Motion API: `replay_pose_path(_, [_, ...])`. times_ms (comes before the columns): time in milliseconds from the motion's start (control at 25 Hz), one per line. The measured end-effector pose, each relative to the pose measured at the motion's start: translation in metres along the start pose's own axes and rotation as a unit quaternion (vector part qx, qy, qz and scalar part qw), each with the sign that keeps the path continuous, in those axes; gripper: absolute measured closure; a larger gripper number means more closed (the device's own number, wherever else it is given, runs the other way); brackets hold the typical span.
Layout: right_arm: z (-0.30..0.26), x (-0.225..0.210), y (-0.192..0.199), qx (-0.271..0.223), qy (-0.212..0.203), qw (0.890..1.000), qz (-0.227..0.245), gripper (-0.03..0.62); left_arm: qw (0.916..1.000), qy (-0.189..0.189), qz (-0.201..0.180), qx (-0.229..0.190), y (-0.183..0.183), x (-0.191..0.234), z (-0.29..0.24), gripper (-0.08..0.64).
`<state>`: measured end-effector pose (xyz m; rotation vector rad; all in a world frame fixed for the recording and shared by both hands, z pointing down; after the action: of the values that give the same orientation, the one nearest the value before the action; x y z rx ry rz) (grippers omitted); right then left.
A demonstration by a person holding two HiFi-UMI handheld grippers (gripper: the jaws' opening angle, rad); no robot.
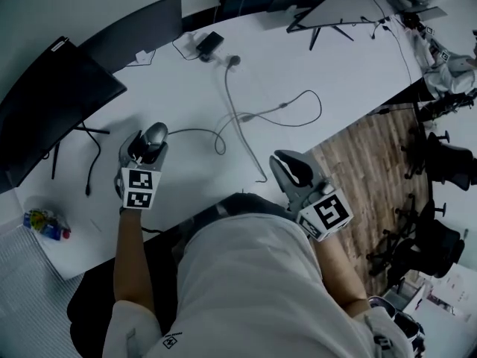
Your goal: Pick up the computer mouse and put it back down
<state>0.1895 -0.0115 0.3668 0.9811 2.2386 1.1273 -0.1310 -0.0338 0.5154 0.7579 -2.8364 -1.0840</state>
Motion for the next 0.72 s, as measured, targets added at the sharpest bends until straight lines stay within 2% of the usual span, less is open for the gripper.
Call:
replay_pose_path(360, [0.010, -0.013, 0.011, 0.016, 0.040, 0.999, -0.019, 0.541, 0.9990, 0.023, 0.002, 0.038, 0.022, 0.000, -0.051, 0.232])
replay_pose_path(720, [0.013, -0.017, 0.015, 0.029, 0.061, 0.997, -0.028, 0.541, 0.9974, 0.038, 0.009, 0.059, 0.036, -0.003, -0.083, 0.232])
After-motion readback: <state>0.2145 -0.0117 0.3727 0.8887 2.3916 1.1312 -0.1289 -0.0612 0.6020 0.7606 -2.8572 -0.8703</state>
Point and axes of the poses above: the fingertips, and each gripper's own axes: z backward along the fingers, x to its left, y out of its underside, the point moved 5 cm from there along z, backward along the fingers, and after that the axes turned 11 degrees about x, right-handed, at the moved point
